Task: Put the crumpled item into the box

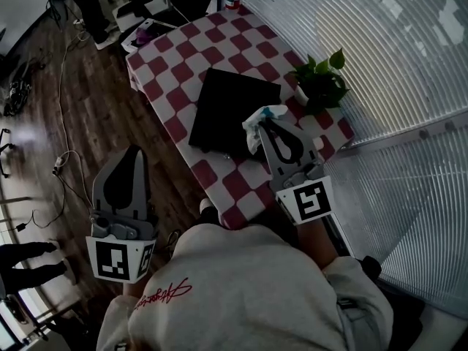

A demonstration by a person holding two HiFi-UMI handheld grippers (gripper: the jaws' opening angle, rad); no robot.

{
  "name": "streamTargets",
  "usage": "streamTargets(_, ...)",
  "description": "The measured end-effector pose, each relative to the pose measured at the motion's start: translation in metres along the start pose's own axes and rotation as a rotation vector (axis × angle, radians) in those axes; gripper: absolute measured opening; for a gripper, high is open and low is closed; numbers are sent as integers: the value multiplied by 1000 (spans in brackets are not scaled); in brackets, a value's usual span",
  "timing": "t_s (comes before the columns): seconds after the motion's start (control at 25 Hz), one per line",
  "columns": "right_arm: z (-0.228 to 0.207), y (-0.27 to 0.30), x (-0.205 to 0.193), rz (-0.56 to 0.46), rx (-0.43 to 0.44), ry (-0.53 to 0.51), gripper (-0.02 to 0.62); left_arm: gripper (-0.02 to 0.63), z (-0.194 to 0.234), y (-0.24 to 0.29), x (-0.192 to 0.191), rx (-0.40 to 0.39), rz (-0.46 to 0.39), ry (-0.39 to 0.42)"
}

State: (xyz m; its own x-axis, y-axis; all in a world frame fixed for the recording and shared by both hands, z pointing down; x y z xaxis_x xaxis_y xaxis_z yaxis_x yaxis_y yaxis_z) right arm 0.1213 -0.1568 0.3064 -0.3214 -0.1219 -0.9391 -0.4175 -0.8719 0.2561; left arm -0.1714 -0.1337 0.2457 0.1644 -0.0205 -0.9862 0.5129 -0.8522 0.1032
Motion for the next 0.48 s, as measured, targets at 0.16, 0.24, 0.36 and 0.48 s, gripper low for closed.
streamTargets(0.16,0,7,-7,31,5,-5,40,25,-2,-2,3,-3,3,16)
streamTargets(0.24,-1,11,-9,41,6,-14,40,25,-2,-3,4,-3,6,23)
streamTargets(0.36,-1,15,-14,64,12,-32,40,25,-4,-3,5,0,8,27)
streamTargets(0.48,0,20,-19,86,17,-49,40,25,-5,-3,6,8,3,24)
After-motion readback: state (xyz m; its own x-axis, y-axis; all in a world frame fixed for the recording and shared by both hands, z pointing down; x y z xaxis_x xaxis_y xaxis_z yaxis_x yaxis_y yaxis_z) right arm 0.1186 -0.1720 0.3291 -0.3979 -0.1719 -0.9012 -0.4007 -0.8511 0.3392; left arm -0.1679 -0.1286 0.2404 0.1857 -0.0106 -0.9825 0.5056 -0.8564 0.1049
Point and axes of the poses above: the fingertips, and each gripper's own axes: y forward along the fingers, z to its left, x out of its top, the point moved 9 cm from there along -y, backward along the fingers, and after that the axes turned 12 degrees about z, right-handed, at the moved point
